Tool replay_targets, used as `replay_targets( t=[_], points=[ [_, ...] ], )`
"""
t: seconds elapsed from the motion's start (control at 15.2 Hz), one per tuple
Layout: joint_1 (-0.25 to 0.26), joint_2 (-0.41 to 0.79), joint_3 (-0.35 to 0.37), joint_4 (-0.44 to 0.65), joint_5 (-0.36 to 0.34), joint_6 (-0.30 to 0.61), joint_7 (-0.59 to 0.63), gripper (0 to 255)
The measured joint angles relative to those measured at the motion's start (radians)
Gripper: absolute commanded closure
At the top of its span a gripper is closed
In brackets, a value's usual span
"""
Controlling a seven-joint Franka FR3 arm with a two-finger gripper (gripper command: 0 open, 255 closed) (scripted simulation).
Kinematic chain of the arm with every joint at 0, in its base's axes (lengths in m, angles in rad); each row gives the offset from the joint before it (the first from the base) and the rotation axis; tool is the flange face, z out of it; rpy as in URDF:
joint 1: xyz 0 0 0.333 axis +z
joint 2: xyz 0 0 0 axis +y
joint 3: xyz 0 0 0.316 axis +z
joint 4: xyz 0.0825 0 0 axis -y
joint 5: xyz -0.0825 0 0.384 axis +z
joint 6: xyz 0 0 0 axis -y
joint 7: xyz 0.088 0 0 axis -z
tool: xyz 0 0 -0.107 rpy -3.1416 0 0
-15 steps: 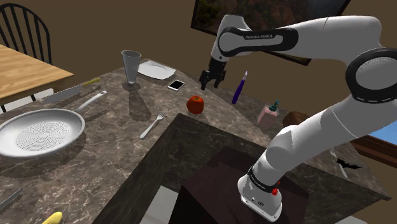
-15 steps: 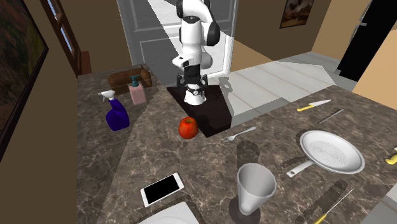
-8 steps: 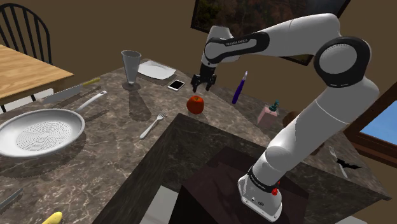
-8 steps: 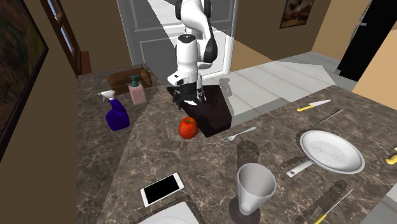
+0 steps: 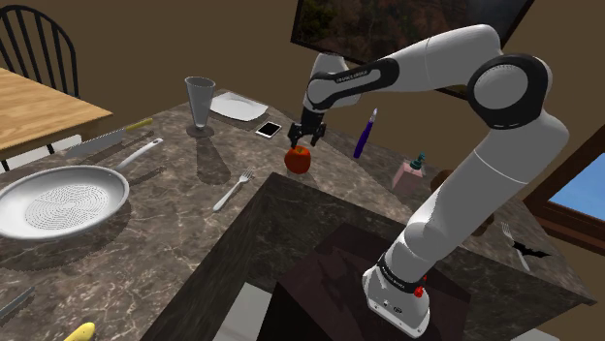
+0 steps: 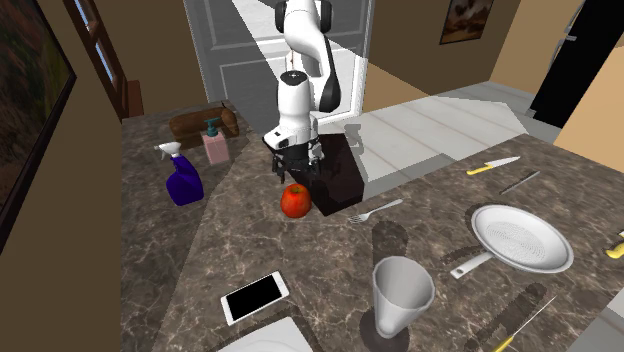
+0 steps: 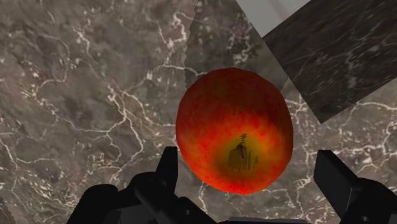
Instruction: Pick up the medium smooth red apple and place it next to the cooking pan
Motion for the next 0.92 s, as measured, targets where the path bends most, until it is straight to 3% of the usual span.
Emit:
replay_targets(
  t=[0.33,0.4,0.92],
  points=[
    [0.0,0.002,0.0,-0.003,0.0,0.005,0.0,0],
    [0.0,0.002,0.0,-0.003,0.0,0.005,0.0,255],
    [0.0,0.001,0.0,-0.003,0.0,0.006,0.0,255]
  ],
)
